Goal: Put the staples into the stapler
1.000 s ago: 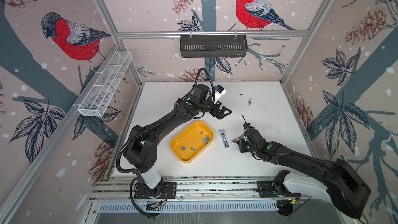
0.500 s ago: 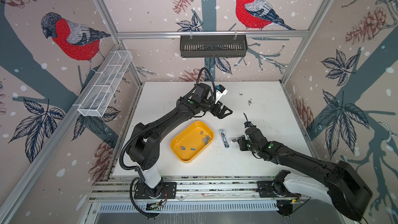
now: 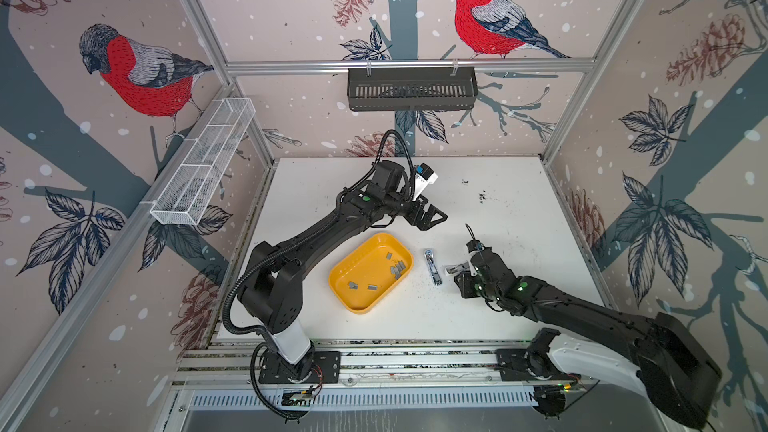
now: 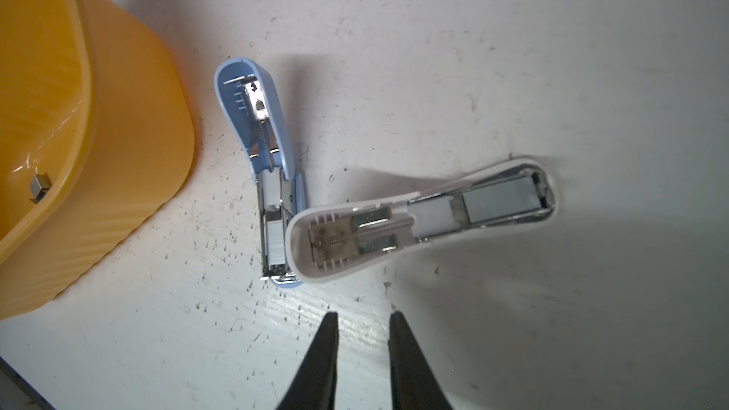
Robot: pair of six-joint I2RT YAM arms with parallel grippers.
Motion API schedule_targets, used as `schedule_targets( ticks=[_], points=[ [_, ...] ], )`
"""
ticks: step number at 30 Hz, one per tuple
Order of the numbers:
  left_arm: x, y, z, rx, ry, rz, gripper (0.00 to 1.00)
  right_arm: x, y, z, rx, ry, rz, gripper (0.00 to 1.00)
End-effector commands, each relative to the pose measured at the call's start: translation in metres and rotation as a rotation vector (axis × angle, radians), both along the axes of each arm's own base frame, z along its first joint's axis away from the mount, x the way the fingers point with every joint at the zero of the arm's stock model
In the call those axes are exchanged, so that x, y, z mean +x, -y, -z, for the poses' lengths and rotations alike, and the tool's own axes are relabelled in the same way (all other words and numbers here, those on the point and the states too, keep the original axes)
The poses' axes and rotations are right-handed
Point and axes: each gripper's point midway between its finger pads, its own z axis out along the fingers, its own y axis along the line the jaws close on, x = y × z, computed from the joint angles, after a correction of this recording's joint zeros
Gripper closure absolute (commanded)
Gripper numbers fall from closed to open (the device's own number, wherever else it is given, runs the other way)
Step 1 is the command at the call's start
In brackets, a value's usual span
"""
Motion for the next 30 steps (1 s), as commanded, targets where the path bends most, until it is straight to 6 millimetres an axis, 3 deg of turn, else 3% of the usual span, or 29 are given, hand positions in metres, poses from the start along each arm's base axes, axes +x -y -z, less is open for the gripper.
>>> schedule_targets(
  ticks=[1,9,22,30],
  points=[
    [0.0,0.001,-0.007,-0.013,0.034,0.012,0.02,0.007,-0.014,-0.01,0.051,0.018,-0.007,0.75],
    [-0.001,0.001,-0.006,-0.016,0.031,0.015,0.02,0.018,-0.024,-0.015,0.06,0.036,-0.01,0.75],
    [-0.003,0.002,-0.008,-0.022,0.036,0.022,0.02,0.024,-0.025,-0.014,0.064,0.046,0.0,0.76],
    [0.0,0.005,0.005,0.021,-0.002,0.01,0.02,0.032,-0.014,-0.021,0.07,0.069,0.05,0.75]
  ],
)
